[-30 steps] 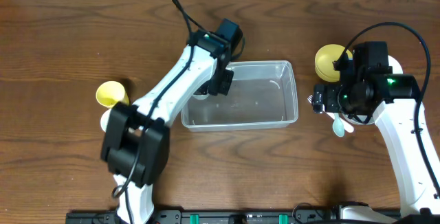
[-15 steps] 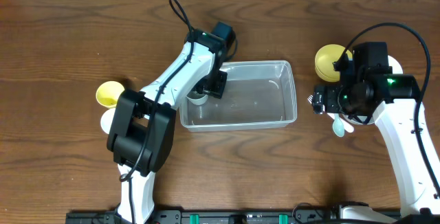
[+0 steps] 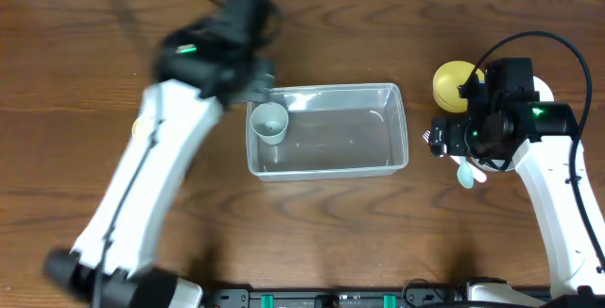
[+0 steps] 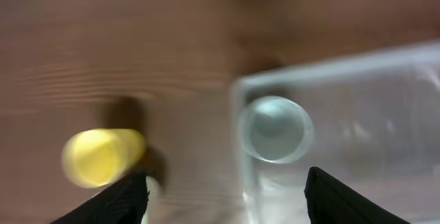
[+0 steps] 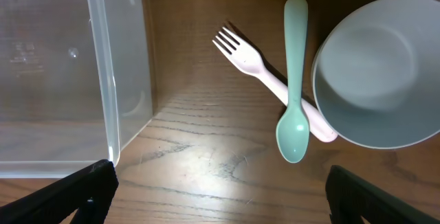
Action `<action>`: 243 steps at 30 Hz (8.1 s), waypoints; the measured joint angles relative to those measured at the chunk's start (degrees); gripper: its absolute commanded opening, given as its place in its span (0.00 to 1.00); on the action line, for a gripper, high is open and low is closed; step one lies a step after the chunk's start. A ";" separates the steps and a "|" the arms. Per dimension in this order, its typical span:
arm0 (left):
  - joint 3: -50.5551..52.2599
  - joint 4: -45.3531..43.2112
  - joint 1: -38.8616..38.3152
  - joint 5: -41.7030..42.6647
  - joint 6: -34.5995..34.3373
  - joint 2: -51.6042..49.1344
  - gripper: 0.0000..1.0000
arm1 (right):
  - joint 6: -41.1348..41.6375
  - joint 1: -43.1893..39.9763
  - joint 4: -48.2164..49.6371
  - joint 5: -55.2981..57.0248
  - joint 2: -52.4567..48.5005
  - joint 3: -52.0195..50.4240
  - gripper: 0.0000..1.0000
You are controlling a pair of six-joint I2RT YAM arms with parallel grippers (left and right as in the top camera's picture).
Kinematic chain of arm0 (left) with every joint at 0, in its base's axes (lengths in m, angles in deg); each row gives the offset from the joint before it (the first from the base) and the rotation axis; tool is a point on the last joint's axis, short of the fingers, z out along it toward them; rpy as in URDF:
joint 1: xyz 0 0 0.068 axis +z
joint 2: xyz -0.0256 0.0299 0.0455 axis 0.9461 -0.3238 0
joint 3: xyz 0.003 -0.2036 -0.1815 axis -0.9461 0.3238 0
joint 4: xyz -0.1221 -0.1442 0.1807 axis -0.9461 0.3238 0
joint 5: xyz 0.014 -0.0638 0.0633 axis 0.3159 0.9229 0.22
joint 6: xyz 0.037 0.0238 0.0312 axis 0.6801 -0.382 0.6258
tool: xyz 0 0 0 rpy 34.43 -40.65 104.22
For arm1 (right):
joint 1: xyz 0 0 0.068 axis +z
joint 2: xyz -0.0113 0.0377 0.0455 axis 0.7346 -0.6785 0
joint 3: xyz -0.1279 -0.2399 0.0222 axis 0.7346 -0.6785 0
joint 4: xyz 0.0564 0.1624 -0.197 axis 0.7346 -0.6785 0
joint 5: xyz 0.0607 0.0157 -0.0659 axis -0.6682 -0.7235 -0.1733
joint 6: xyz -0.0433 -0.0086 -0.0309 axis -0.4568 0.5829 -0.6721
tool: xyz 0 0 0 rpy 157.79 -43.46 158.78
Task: Pack container
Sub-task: 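Carry the grey cup with the left gripper into the container, then move the left gripper back and grasp the yellow cup, then place the yellow cup into the container beside the grey cup, then grasp the white cup with the left gripper, then carry the white cup into the container and release it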
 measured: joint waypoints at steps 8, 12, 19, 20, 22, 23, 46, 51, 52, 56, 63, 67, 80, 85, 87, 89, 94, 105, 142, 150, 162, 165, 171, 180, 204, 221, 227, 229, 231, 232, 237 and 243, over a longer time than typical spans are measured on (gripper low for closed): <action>3.28 1.09 16.81 3.82 -2.82 -1.14 0.74 | 0.00 0.00 0.00 0.00 0.00 0.00 0.99; 8.35 0.70 21.53 5.40 -4.26 -6.21 0.74 | 0.00 0.00 0.02 0.00 0.00 0.00 0.99; 13.55 -1.92 25.64 7.32 -4.85 -14.43 0.73 | 0.00 0.00 0.00 0.00 0.00 0.00 0.98; 13.92 -2.29 25.90 7.87 -5.01 -15.56 0.74 | 0.00 0.00 0.00 0.00 0.00 0.00 0.98; 14.32 -2.89 26.16 8.48 -5.18 -17.53 0.73 | 0.00 0.00 0.00 0.00 0.00 0.00 0.98; 14.43 -3.34 26.21 8.66 -5.27 -18.45 0.70 | 0.00 0.00 0.00 0.00 0.00 0.00 0.98; 14.56 -8.37 26.18 4.59 -5.55 -22.60 0.13 | 0.00 0.00 -0.59 0.02 0.00 0.00 0.97; 14.56 -9.18 26.18 4.35 -5.53 -22.60 0.06 | 0.00 0.00 -0.59 0.02 0.00 0.00 0.97; 14.56 -9.42 26.18 4.17 -5.51 -22.60 0.06 | 0.00 0.00 -0.59 0.00 0.00 0.00 0.97; 14.38 -9.60 26.18 3.93 -5.25 -22.60 0.06 | 0.00 0.00 -0.59 0.02 0.00 0.00 0.97; 8.87 -6.54 24.46 3.82 -4.15 -21.59 0.06 | 0.00 0.00 -0.59 0.00 0.00 0.00 0.97; 3.58 -0.85 19.52 3.67 -3.98 -16.61 0.06 | 0.00 0.00 -0.61 0.02 0.00 0.00 0.96; -0.26 11.89 -7.61 7.63 -3.98 -0.50 0.06 | 0.00 0.00 -0.57 0.02 0.00 0.00 0.97; 8.41 7.19 -12.20 8.44 -3.63 -0.83 0.06 | 0.00 0.00 -0.57 0.02 0.00 0.00 0.97; 12.44 4.68 -12.74 8.57 -3.58 -0.98 0.06 | 0.00 0.00 -0.57 0.00 0.00 0.00 0.97; 16.28 1.97 -12.81 8.79 -3.58 -1.14 0.05 | 0.00 0.00 -0.57 0.00 0.00 0.00 0.97; 23.34 -4.52 -12.90 9.55 -2.64 -1.31 0.06 | 0.00 0.00 -0.59 0.00 0.00 0.00 0.97; 26.91 -10.27 -12.87 9.57 -2.45 -2.93 0.06 | 0.00 0.00 -0.66 0.02 0.00 0.00 0.97; 9.97 3.76 7.87 -2.08 -5.53 8.63 0.68 | 0.00 0.00 -0.81 0.02 0.00 0.00 0.98; 23.04 -2.97 20.90 3.93 -6.84 6.49 0.67 | 0.00 0.00 -0.61 0.02 0.00 0.00 0.98; 44.98 -17.79 24.26 8.52 -7.08 5.88 0.67 | 0.00 0.00 -0.70 0.02 0.00 0.00 0.98; 47.50 -20.02 24.28 8.74 -7.26 5.88 0.58 | 0.00 0.00 -0.81 0.02 0.00 0.00 0.98; 48.15 -21.44 24.28 8.00 -7.39 5.88 0.29 | 0.00 0.00 -0.87 0.02 0.00 0.00 0.98; 48.15 -21.46 24.26 6.73 -7.30 5.88 0.06 | 0.00 0.00 -1.01 0.02 0.00 0.00 0.98; 11.32 -8.09 2.89 6.69 -3.50 7.21 0.06 | 0.00 0.00 -0.70 0.02 0.00 0.00 0.98; 10.03 -14.82 -16.50 6.75 9.51 -9.44 0.06 | 0.00 0.00 -0.63 0.02 0.00 0.00 0.98; 10.03 -14.75 -16.59 8.26 9.94 -14.12 0.06 | 0.00 0.00 -0.63 0.02 0.00 0.00 0.98; 10.03 -14.75 -16.59 8.50 9.97 -15.50 0.06 | 0.00 0.00 -0.61 0.02 0.00 0.00 0.98; 10.03 -14.75 -16.52 8.59 9.97 -16.70 0.06 | 0.00 0.00 -0.61 0.02 0.00 0.00 0.98; 10.03 -14.73 -16.46 8.70 9.97 -17.22 0.06 | 0.00 0.00 -0.63 0.00 0.00 0.00 0.98; 10.03 -14.32 -14.88 9.57 9.99 -20.17 0.06 | 0.00 0.00 -0.63 0.00 0.00 0.00 0.98; 10.03 -14.25 -11.61 9.75 10.01 -22.08 0.13 | 0.00 0.00 -0.63 0.00 0.00 0.00 0.98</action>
